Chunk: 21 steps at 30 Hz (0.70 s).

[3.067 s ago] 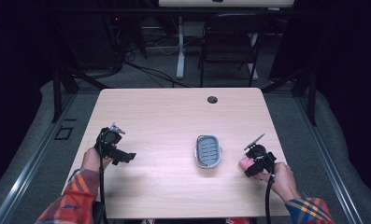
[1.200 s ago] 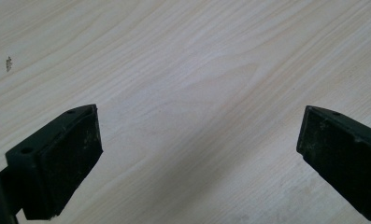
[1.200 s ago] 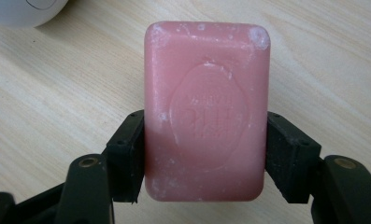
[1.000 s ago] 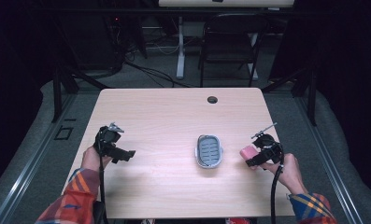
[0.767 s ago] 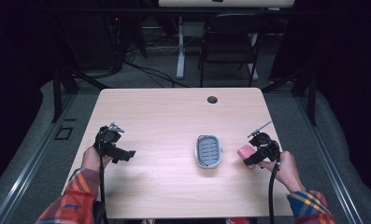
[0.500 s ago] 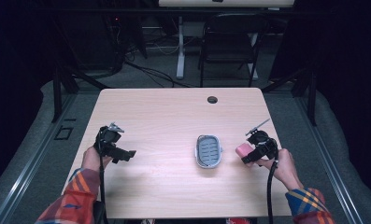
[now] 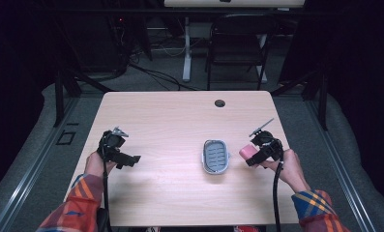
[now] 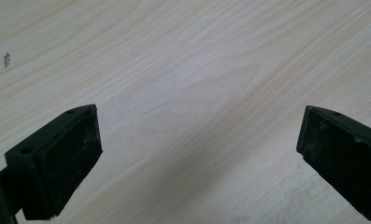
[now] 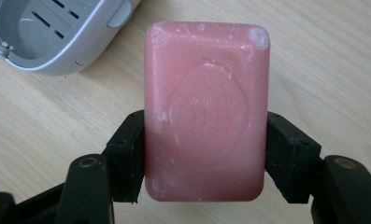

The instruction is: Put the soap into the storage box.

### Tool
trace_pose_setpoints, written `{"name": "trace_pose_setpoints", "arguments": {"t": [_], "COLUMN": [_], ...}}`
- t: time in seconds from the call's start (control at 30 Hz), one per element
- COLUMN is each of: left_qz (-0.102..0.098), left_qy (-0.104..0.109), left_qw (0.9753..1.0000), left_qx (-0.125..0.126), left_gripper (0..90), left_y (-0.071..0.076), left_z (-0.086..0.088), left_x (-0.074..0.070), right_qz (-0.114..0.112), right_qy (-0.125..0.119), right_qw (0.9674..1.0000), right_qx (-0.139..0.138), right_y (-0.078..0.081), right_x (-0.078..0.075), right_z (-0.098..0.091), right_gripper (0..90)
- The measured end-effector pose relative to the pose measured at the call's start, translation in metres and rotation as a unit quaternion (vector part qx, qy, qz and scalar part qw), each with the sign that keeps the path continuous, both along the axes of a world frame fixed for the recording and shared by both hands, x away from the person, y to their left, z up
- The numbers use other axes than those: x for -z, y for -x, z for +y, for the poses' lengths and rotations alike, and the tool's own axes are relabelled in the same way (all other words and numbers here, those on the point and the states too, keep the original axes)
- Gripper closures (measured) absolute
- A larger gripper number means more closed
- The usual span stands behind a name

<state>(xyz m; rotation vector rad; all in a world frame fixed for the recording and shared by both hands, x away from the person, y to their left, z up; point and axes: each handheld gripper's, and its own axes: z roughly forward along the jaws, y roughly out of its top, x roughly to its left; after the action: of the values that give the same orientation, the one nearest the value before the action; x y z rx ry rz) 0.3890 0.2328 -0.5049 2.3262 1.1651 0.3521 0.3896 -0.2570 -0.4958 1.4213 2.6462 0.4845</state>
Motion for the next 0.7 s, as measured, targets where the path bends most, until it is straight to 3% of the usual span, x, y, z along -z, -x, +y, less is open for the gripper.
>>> {"name": "trace_pose_setpoints", "arguments": {"t": [0.13, 0.23, 0.27, 0.3, 0.37, 0.4, 0.47, 0.5, 0.6, 0.7], "left_qz": [-0.001, 0.000, 0.000, -0.001, 0.000, 0.000, 0.000, 0.000, 0.001, -0.004], "left_qy": [0.001, 0.000, -0.002, -0.001, -0.001, -0.001, -0.001, -0.001, 0.000, 0.002], "left_qw": [1.0000, 1.0000, 1.0000, 1.0000, 1.0000, 1.0000, 1.0000, 1.0000, 1.0000, 1.0000], "left_qx": [0.001, 0.000, 0.001, 0.002, 0.002, 0.001, 0.002, 0.003, 0.003, 0.005], "left_gripper": [0.0, 0.0, 0.0, 0.0, 0.0, 0.0, 0.0, 0.0, 0.0, 0.0], "left_y": [0.000, 0.001, 0.001, 0.001, 0.001, 0.001, 0.000, 0.000, 0.000, 0.001], "left_z": [0.000, 0.000, 0.000, -0.001, -0.001, -0.001, -0.001, -0.001, -0.001, -0.001], "left_x": [0.000, 0.000, 0.000, 0.000, 0.000, 0.000, 0.000, 0.000, 0.000, -0.001], "right_qz": [-0.001, 0.002, -0.003, 0.006, 0.001, 0.006, 0.000, 0.002, -0.006, -0.001], "right_qy": [0.016, 0.015, 0.012, 0.020, 0.006, 0.014, 0.006, 0.019, 0.015, 0.026], "right_qw": [0.9997, 0.9996, 0.9998, 0.9995, 0.9999, 0.9996, 0.9998, 0.9994, 0.9996, 0.9993], "right_qx": [-0.018, -0.022, -0.014, -0.023, -0.013, -0.022, -0.021, -0.028, -0.024, -0.027], "right_y": [-0.001, -0.001, 0.000, -0.002, -0.002, -0.004, -0.005, -0.007, -0.010, -0.013], "right_x": [-0.006, -0.008, -0.007, -0.010, -0.010, -0.014, -0.016, -0.018, -0.022, -0.029], "right_z": [0.005, 0.007, 0.009, 0.008, 0.011, 0.012, 0.015, 0.015, 0.019, 0.020], "right_gripper": [37.5, 37.5, 37.5, 37.5, 37.5, 37.5, 37.5, 37.5, 37.5, 37.5]}}
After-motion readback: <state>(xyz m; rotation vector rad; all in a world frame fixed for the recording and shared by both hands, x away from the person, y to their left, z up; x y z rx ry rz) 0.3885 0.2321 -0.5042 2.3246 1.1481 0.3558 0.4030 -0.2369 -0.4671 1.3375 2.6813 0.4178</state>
